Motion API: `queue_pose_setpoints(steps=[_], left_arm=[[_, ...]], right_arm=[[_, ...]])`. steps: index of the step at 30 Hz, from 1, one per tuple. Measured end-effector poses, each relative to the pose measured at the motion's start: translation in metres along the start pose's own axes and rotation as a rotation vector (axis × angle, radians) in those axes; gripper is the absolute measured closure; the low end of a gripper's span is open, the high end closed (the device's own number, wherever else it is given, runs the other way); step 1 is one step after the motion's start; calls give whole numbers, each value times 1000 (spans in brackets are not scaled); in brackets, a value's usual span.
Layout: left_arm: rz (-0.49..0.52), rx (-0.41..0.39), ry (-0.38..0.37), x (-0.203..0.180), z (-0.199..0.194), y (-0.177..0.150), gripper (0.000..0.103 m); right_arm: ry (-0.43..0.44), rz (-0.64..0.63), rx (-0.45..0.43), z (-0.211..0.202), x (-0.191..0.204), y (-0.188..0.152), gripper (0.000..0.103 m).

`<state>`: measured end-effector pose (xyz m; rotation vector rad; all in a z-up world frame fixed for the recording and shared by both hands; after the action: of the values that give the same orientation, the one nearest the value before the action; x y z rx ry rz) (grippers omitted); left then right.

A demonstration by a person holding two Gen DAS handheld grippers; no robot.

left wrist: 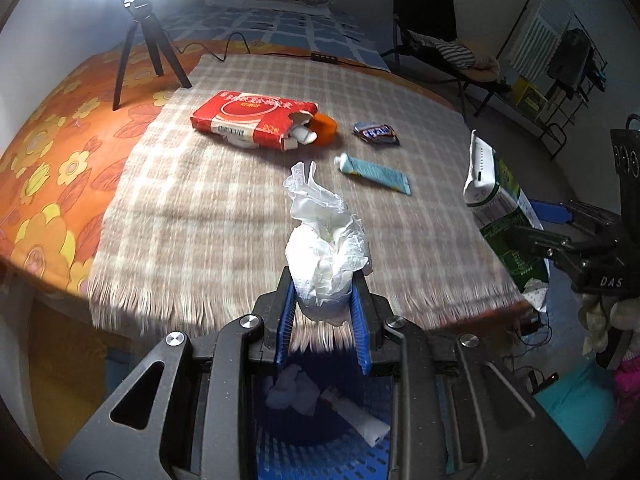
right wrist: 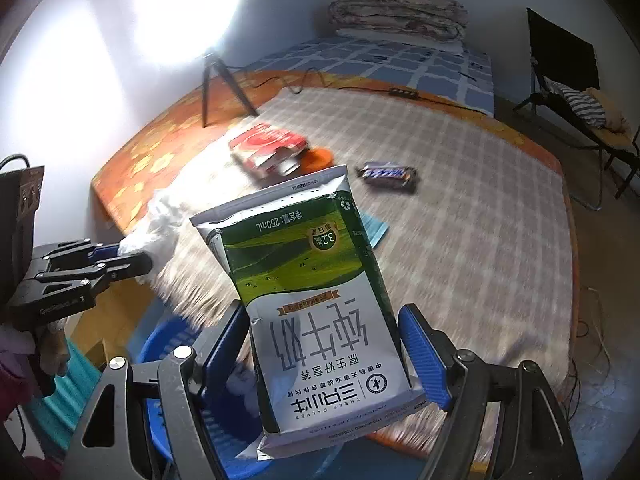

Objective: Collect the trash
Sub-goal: 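Carry tissue and milk carton over the blue basket and release both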

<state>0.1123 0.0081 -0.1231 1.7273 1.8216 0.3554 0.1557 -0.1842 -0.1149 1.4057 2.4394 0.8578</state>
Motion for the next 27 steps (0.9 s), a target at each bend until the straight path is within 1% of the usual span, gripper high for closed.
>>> queue_pose_setpoints(steps=[6,11,19,27], left_arm=[[25,7,3,-10,-15,-32,78],[28,27,2,-16,-18,-59,78],[13,85,7,-16,-8,-102,78],[-36,156,7,-9,10,-140,78]], right_arm=[[40,14,3,-10,25,-33,24],[65,25,8,-13,41,-57,24],[80,15,41,-7,62,-89,24],[100,11,82,8,80,-113,24]])
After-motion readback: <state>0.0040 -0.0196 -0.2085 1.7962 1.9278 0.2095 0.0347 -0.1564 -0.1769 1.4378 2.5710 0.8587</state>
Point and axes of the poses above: each gripper's, at about its wrist camera, not at the fingertips, and z roughly the way its jaws point, x to its left, y to its top, the point moved 7 cm from there along z, roughly the way its jaws point, and after that the axes turned 2 degrees about -x, right-handed, at the moved point
